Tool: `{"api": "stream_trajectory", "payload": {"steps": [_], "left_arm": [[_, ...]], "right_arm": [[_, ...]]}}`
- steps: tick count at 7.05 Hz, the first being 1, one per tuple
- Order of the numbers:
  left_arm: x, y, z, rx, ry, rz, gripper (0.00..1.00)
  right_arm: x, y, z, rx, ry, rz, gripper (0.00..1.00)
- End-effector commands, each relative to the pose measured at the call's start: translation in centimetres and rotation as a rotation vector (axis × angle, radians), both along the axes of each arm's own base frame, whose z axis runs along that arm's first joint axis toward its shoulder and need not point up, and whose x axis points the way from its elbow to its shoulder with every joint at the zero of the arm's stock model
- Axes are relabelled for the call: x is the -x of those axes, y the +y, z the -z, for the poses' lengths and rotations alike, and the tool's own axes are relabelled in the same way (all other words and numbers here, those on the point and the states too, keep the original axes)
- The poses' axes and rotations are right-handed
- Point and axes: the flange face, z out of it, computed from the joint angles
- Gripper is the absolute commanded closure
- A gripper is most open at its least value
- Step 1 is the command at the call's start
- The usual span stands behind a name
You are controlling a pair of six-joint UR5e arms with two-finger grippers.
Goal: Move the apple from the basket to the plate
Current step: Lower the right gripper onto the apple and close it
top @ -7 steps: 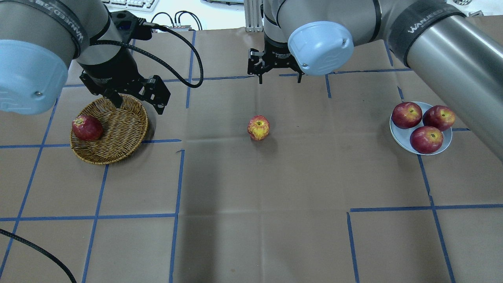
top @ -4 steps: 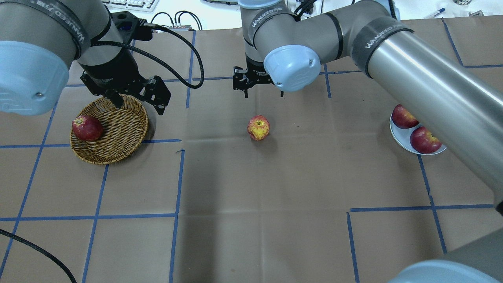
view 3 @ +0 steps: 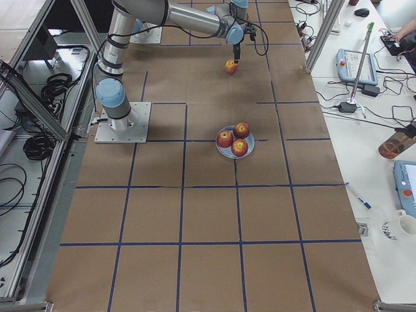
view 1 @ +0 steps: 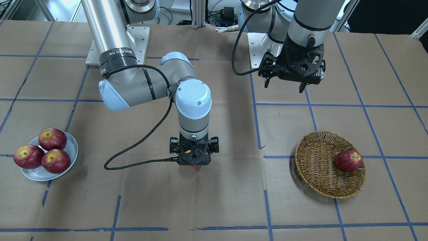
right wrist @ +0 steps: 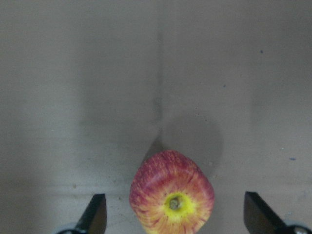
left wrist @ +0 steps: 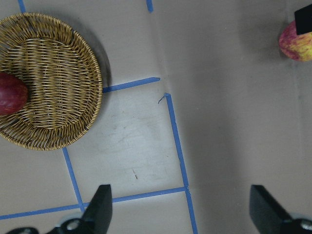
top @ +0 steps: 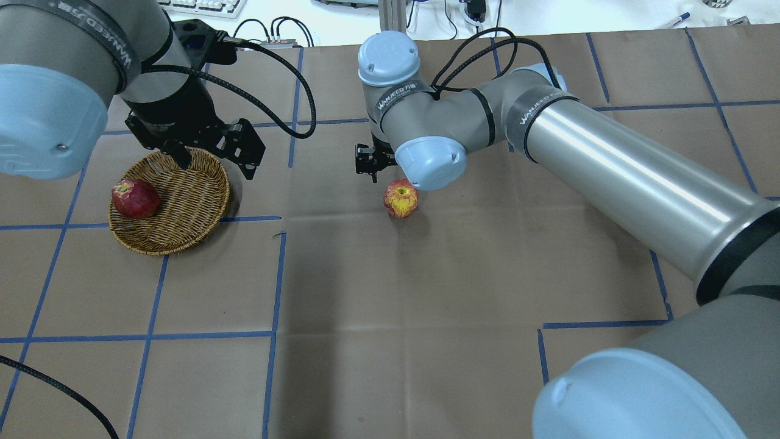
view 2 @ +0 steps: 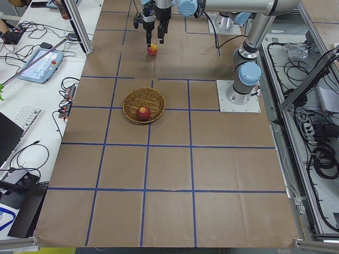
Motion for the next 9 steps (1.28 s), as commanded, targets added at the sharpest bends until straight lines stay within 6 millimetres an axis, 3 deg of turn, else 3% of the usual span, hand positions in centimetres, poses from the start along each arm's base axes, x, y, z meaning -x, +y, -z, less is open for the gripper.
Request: {"api": "stream_trajectory", "payload": {"steps": [1,4,6,7,9], "left_arm": [[0.0,0.0,0.1,-0.002,0.000,0.000,0.01],[-0.2,0.0,0.8,-0.013,0.000,-0.003,0.01],[-0.3,-0.3,1.1,-0.018,-0.001,-0.006,0.01],[-0.3,-0.4,1.3,-0.022,-0.002,-0.006,0.01],[-0.4,-0.5,1.4,-0.025,-0.002,-0.008,0.01]], "right_arm": [[0.7,1.4,3.0,0.024,-0.013,0.004,0.00],[0.5,1.0,5.0,0.010,-0.010,0.013,0.01],[0.5,1.0,5.1,0.011,-0.007,0.010,0.21],[0.4,0.9,4.8,0.018,-0.008,0.012,0.33],[1.2,-0.3,1.6,0.069,-0.023,0.025,0.36]]}}
